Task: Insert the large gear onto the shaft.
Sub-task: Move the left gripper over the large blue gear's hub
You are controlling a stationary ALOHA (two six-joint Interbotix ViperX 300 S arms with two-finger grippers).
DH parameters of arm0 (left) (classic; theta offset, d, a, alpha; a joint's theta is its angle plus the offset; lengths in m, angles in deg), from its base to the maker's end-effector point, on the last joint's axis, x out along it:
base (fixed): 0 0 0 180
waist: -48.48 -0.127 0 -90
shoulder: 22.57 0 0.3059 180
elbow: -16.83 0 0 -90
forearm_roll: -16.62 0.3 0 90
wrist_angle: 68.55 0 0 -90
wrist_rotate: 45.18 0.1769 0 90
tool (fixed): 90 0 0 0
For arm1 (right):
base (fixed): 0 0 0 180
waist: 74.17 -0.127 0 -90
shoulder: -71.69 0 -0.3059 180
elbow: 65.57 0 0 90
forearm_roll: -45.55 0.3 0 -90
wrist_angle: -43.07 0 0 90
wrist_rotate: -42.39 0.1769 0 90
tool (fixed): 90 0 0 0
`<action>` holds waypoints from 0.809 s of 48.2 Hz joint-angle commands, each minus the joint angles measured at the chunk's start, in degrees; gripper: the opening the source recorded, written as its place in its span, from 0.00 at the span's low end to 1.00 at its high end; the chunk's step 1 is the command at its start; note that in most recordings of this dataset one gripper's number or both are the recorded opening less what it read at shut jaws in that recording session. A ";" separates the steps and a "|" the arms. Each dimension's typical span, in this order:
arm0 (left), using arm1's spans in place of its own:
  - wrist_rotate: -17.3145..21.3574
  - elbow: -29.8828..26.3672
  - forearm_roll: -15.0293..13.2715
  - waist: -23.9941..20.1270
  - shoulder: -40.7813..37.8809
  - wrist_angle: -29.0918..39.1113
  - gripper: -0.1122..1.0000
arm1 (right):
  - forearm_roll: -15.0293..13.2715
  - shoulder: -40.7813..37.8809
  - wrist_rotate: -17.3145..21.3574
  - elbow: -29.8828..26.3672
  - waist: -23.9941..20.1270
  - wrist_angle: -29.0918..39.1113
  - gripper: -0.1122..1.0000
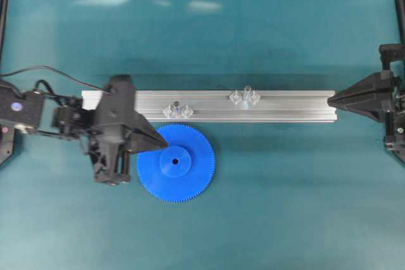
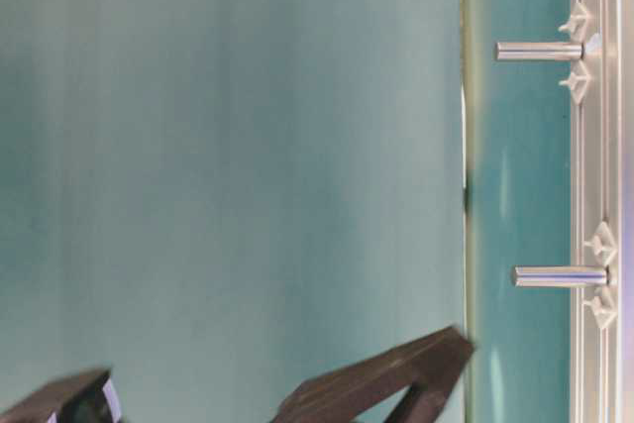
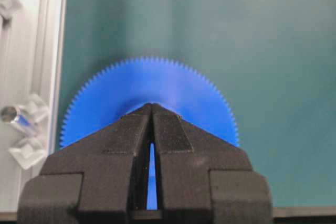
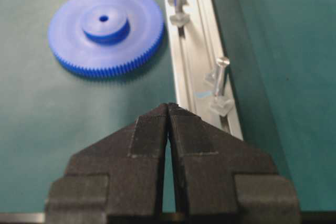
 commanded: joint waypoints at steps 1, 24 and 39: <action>0.09 -3.34 0.18 0.26 -1.76 2.20 0.12 | 0.09 -0.35 0.44 -0.79 0.18 0.09 0.18; 0.09 -10.55 0.18 0.35 -11.51 9.84 0.12 | 0.09 -0.35 0.62 -0.62 0.18 0.44 0.18; 0.09 -17.23 0.09 0.35 -16.79 21.09 0.12 | 0.09 -0.26 0.79 -0.35 0.18 0.35 0.18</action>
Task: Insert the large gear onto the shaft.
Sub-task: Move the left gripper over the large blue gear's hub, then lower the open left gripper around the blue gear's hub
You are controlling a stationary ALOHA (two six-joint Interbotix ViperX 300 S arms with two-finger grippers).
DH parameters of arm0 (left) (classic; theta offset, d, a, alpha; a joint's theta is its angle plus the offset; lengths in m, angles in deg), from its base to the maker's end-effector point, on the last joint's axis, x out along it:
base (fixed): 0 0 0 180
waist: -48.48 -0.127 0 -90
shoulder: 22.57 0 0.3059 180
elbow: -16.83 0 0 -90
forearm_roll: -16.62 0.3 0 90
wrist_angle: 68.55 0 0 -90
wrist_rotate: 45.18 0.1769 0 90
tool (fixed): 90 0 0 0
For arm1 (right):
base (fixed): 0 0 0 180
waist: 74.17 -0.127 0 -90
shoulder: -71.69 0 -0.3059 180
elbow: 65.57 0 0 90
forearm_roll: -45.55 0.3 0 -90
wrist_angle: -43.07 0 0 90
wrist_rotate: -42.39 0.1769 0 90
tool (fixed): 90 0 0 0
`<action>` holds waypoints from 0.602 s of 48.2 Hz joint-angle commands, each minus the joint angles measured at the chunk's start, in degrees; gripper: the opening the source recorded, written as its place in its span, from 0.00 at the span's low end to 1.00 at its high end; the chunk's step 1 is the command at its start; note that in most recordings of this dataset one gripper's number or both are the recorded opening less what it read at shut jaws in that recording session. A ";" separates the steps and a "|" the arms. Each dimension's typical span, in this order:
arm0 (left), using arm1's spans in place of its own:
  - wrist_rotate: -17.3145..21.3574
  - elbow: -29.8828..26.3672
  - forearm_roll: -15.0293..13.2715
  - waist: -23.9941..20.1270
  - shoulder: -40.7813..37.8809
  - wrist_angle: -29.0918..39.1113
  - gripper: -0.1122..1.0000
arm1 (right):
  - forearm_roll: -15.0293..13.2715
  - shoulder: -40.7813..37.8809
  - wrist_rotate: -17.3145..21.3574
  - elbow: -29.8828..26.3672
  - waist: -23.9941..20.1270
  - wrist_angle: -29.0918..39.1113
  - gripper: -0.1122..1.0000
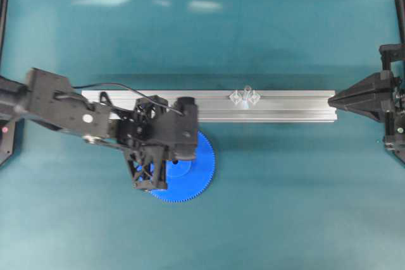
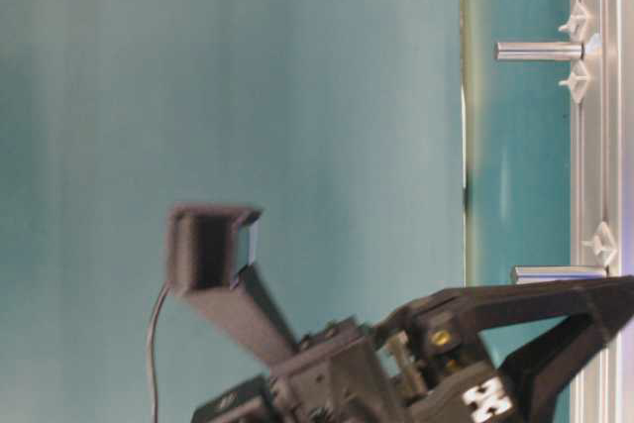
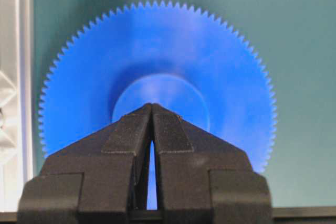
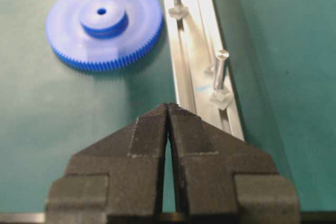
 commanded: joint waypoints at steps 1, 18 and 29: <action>0.09 -2.99 0.18 0.26 -0.26 3.34 0.12 | 0.09 -0.35 0.70 -0.62 0.09 -0.26 0.18; 4.13 -7.82 0.18 1.58 -3.87 10.63 0.12 | 0.09 -0.18 0.70 0.00 0.09 -0.26 0.18; 5.45 -8.35 0.09 1.85 -4.57 12.66 0.12 | 0.09 1.14 0.79 0.44 0.09 -0.26 0.18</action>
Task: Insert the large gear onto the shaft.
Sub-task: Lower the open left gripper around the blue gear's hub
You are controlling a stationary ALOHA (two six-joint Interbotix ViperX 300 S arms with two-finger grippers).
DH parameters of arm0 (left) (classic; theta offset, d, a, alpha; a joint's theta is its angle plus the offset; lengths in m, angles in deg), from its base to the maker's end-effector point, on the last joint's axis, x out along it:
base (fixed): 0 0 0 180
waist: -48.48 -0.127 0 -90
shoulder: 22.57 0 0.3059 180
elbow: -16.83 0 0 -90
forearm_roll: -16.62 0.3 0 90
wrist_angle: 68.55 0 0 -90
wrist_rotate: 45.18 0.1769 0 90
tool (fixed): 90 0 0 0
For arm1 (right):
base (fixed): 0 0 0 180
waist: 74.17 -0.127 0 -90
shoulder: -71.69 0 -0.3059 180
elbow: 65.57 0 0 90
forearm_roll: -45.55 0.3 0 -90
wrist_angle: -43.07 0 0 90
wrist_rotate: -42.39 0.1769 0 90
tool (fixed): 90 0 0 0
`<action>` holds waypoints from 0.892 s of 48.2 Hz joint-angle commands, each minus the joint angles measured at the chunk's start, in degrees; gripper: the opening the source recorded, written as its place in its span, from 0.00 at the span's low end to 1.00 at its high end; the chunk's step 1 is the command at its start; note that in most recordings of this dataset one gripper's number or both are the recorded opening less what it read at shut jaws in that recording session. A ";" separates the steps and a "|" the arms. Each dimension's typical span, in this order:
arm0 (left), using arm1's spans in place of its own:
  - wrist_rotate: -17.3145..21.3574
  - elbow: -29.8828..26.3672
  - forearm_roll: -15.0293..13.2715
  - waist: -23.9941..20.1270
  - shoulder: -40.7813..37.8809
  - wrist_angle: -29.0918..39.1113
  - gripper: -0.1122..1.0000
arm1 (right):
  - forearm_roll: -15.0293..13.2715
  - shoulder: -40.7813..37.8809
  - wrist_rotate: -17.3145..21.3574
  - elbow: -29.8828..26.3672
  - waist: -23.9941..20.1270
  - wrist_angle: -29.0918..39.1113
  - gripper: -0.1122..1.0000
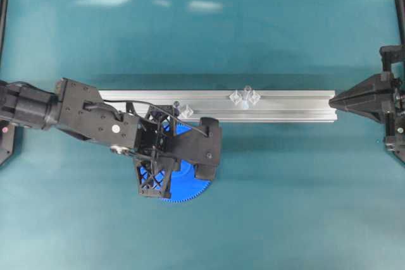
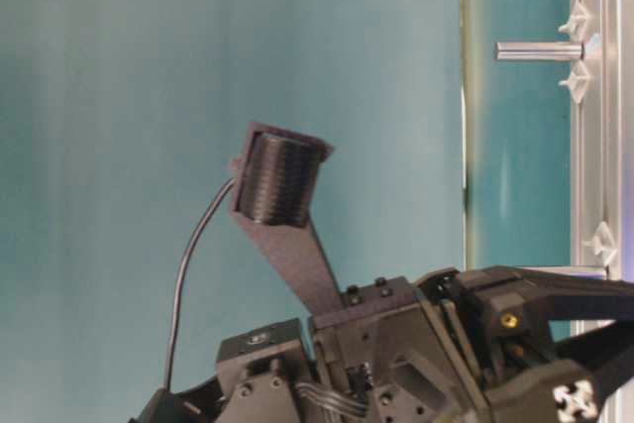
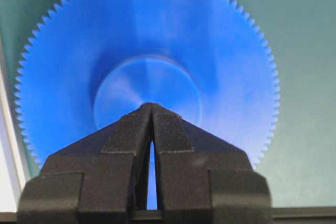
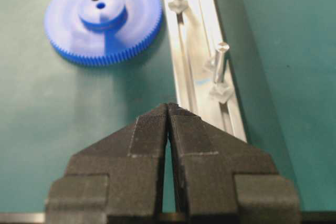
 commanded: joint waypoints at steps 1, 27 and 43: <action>0.09 -1.23 0.09 0.35 0.88 0.79 0.12 | 0.09 0.18 0.62 -0.53 0.18 -0.26 0.18; -0.09 -2.55 0.18 0.26 -0.44 1.58 0.13 | 0.18 1.41 0.62 0.18 0.18 0.79 0.18; -0.35 -2.72 0.18 0.26 -0.35 1.23 0.57 | 0.26 1.41 0.62 0.44 0.26 0.79 0.18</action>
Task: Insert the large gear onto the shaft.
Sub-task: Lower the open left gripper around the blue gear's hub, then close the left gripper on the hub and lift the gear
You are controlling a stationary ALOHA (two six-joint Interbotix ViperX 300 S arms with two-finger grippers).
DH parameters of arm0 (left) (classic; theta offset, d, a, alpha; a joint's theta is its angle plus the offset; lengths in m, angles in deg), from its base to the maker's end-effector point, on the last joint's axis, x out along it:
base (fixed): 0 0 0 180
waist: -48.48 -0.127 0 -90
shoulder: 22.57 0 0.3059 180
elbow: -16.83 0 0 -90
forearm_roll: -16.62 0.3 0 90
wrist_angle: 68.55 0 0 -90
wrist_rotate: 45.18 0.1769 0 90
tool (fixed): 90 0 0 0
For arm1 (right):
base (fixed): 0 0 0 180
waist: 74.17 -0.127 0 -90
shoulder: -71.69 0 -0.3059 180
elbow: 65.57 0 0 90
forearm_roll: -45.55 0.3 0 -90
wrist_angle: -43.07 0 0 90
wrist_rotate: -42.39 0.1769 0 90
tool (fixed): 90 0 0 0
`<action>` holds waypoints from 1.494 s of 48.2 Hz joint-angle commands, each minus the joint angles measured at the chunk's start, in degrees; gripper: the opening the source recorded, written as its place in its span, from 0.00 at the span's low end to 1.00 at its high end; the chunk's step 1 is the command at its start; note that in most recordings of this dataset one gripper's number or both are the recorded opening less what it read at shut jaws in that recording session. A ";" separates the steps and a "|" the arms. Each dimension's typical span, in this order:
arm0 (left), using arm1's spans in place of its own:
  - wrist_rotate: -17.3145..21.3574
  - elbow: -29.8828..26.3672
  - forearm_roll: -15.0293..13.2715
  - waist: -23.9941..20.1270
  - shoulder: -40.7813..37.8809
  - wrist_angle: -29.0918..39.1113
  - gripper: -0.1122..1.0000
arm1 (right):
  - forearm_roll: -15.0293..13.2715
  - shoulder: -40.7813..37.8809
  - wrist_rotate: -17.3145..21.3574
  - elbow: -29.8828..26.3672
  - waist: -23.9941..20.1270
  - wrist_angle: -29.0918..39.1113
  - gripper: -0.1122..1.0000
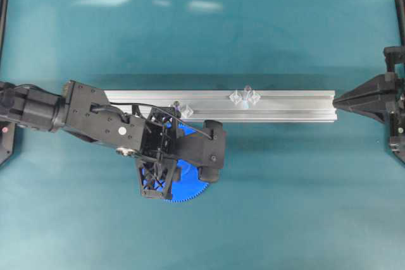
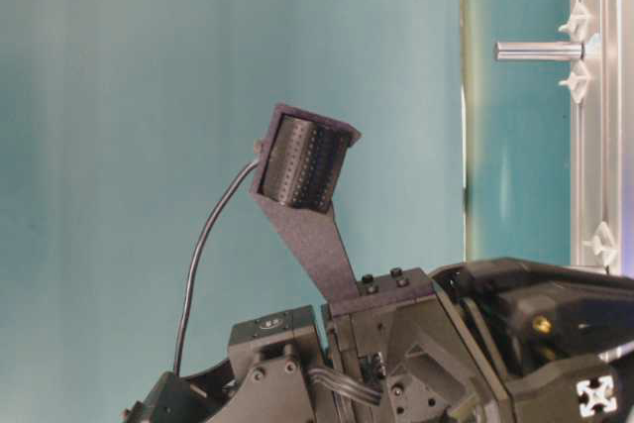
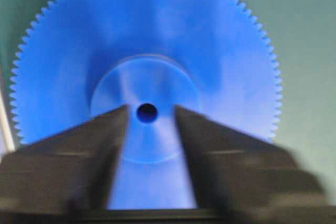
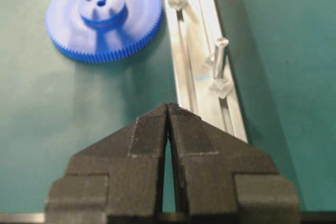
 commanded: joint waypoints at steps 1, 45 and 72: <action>-0.18 -1.14 0.18 0.35 0.97 -0.44 0.63 | 0.09 -0.35 0.62 -0.26 0.09 -0.26 0.18; -0.62 -0.53 0.18 -2.11 -2.46 0.79 0.95 | 0.09 -0.18 3.34 0.44 0.09 -0.26 0.18; -3.08 -1.67 0.09 -2.20 -2.81 -0.26 0.95 | 0.09 0.26 3.43 0.53 0.09 -0.26 0.18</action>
